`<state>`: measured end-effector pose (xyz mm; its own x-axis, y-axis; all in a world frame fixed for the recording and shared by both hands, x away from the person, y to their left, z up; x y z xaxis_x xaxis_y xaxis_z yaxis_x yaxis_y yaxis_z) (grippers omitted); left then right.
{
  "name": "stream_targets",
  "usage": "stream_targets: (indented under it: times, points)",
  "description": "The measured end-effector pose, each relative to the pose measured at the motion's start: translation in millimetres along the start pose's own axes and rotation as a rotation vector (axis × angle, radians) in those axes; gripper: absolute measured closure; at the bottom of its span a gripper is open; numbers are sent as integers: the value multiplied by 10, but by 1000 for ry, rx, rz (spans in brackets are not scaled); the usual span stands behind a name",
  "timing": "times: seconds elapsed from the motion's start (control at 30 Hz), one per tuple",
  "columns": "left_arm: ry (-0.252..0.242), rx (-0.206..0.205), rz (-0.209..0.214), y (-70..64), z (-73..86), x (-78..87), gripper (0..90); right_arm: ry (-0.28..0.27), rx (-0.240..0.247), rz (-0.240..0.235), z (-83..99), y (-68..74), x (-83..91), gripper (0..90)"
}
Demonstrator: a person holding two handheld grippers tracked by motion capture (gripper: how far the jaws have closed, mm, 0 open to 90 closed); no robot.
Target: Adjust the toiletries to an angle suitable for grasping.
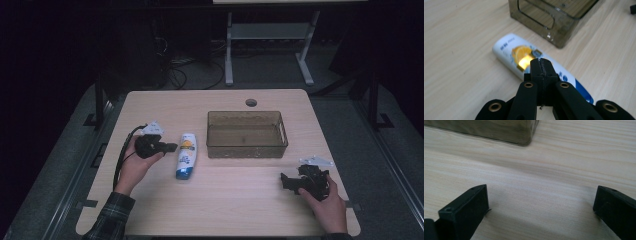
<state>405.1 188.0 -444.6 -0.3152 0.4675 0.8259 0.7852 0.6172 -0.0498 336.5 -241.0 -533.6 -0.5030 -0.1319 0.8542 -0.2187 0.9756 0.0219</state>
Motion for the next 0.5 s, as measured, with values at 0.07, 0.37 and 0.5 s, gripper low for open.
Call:
stream_targets:
  times: [0.07, 0.37, 0.5]
  points:
    - [-2, -8, 3, 24, -79, -8, 898, 0, 0, 0, 0, 0, 0, 0]
    - [1, -18, 29, 138, -401, -127, 898, 0, 0, 0, 0, 0, 0, 0]
    - [20, -18, 33, 197, -514, -246, 898, 0, 0, 0, 0, 0, 0, 0]
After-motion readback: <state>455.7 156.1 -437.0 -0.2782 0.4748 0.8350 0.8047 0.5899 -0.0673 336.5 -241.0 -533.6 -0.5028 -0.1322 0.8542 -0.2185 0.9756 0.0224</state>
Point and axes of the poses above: each handheld gripper's, and its own axes: x roughly backward along the jaws, z roughly out of its underside, y roughly to its left, the point moved 7 cm from there along -x, roughly forward along the jaws, and after that the axes turned 13 degrees about y, right-handed, at the moved point
